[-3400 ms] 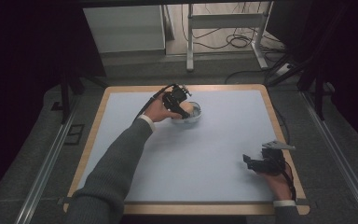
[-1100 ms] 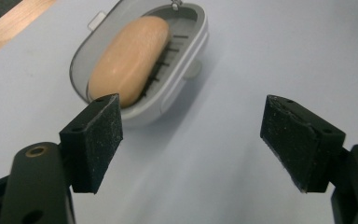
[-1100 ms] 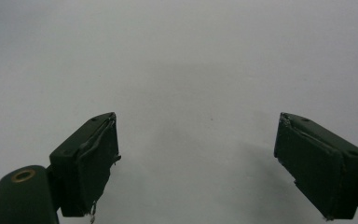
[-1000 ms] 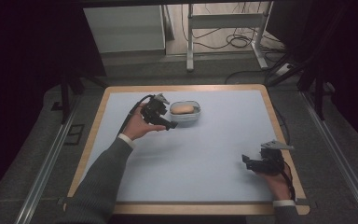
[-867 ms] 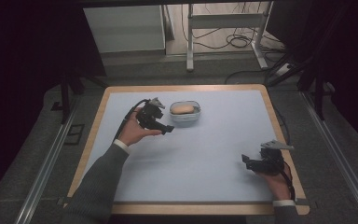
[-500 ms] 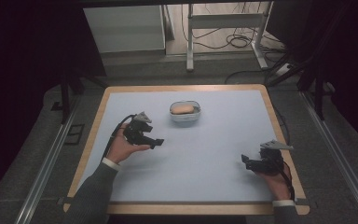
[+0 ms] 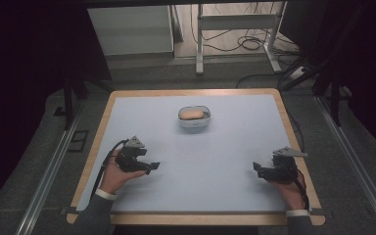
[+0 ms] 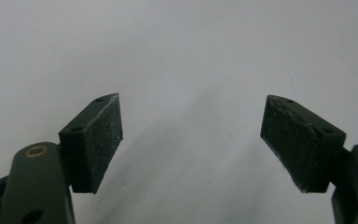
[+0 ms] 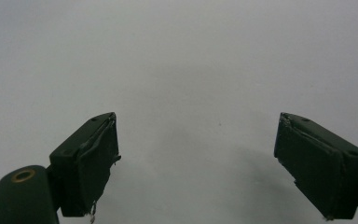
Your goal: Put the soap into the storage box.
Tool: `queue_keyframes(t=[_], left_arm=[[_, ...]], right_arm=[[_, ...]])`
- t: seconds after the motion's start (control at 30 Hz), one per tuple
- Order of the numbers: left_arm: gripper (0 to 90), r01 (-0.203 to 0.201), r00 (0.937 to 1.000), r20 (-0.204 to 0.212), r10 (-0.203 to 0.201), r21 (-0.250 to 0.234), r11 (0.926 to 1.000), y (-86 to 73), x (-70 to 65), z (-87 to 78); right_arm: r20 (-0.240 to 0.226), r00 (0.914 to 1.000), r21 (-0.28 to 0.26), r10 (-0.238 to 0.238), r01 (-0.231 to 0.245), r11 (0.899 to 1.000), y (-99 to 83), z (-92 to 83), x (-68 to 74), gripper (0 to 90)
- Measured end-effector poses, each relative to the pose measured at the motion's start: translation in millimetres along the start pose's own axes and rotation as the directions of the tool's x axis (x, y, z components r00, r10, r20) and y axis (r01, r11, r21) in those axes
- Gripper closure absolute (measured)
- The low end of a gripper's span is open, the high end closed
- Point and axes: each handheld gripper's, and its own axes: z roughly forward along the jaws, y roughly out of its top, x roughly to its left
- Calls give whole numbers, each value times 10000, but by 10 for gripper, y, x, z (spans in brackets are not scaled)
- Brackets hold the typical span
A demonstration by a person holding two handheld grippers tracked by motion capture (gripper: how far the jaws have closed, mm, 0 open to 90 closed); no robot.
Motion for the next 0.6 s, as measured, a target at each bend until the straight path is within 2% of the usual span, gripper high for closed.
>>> queue_keyframes(t=[0.17,0.23,0.33,0.6], left_arm=[[213,341,9994,112,-338,-219,9992,-85,4,-34],[212,303,9995,57,-303,-142,9994,-87,7,-40],[215,469,9989,52,-468,-306,9984,-89,25,-67],[215,582,9983,10,-582,-413,9974,-111,41,-84]], right_arm=[[-17,10000,-9,-1,1,10000,6,-3,12,134],[-28,10000,-31,3,-3,10000,9,-5,14,134],[-21,10000,-40,-31,31,10000,7,-5,12,134],[-3,10000,-127,-83,83,9999,11,-15,22,134]])
